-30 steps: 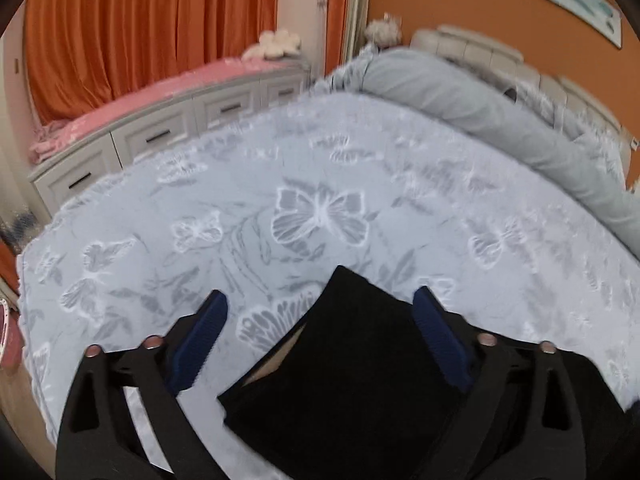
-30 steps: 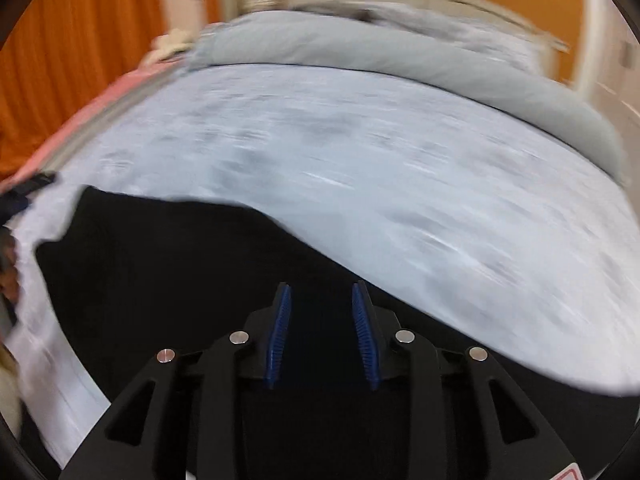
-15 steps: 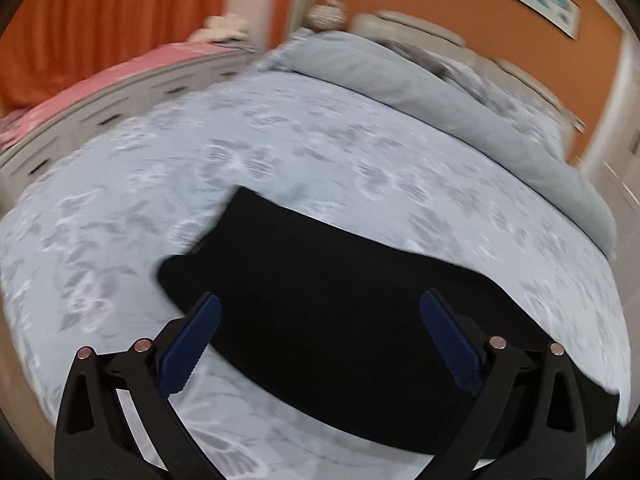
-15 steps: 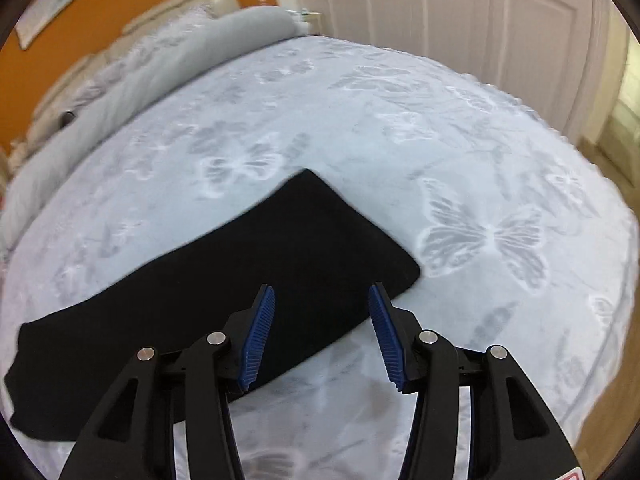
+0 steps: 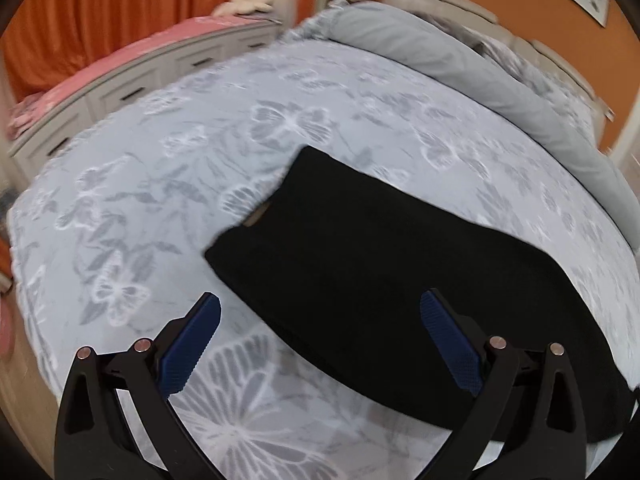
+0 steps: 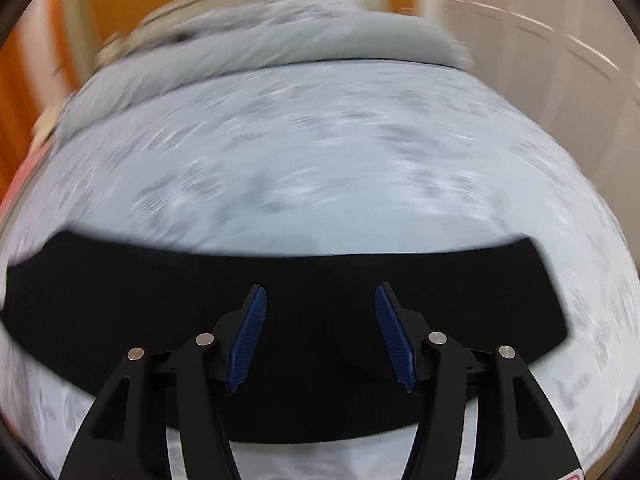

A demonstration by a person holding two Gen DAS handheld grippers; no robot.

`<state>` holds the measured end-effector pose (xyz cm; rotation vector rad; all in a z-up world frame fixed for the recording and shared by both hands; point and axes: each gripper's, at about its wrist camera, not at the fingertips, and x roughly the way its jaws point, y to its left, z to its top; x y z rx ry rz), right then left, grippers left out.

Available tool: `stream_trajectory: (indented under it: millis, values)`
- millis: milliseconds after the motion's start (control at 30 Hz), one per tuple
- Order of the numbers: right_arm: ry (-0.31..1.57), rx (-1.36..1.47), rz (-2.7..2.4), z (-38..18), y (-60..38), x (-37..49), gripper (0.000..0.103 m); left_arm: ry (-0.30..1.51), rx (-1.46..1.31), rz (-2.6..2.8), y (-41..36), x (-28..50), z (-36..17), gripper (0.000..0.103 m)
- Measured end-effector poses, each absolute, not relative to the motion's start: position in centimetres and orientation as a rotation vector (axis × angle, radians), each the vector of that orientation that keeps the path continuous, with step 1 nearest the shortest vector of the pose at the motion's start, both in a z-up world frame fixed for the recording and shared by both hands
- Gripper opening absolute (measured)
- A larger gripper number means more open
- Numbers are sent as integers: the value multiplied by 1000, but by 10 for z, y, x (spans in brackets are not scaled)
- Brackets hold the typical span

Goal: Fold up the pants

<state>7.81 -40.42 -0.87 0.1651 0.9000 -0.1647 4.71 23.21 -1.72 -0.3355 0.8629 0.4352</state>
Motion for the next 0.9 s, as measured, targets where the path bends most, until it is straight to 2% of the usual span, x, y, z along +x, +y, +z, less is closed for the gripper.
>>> stream_trajectory:
  millis: [33,167,300,567,600,667,800,867,900]
  values:
    - [888,198,-258,-11,-433,70,64,868,-306,435,227,48,-19,98]
    - [862,352,-528,-28,-534,26,65,877,-256,424,214,51,-20,98]
    - [858,575,-517,-45,-586,-5,65,895,-292,458,214,50,-26,98]
    - [869,656,-358,-64,-587,4,64,862,-328,487,194,53,-24,98]
    - [880,625,-356,-64,-582,10,64,859,-322,476,188,55,-24,98]
    - [899,541,-373,-62,-570,18,56,854,-292,457,172,61,-23,98]
    - [919,470,-362,-64,-557,31,55,864,-233,415,147,72,-26,98]
    - [950,458,-396,-73,-559,34,23,870,-202,407,138,77,-28,98]
    - [957,435,-416,-73,-560,36,22,873,-191,403,136,79,-29,98]
